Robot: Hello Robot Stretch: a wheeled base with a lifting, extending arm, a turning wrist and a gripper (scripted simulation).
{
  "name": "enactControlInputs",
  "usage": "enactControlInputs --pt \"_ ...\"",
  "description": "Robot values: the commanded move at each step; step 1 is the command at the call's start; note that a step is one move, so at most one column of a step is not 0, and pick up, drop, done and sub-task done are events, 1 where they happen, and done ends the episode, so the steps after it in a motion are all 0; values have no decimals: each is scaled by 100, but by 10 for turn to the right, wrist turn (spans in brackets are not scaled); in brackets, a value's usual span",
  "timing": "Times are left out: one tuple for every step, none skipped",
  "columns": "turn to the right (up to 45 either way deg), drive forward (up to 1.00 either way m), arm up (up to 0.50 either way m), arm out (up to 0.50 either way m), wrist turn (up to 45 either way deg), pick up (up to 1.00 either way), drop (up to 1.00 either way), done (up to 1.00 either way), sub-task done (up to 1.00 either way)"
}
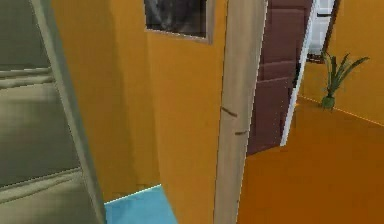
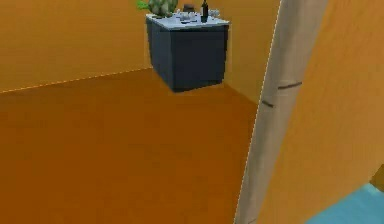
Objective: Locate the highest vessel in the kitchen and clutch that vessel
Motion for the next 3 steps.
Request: enactControlInputs --pt "450 0 0 0 0 0 0 0 0" --pt "150 0 0 0 0 0 0 0 0" --pt "0 60 0 0 0 0 0 0 0"
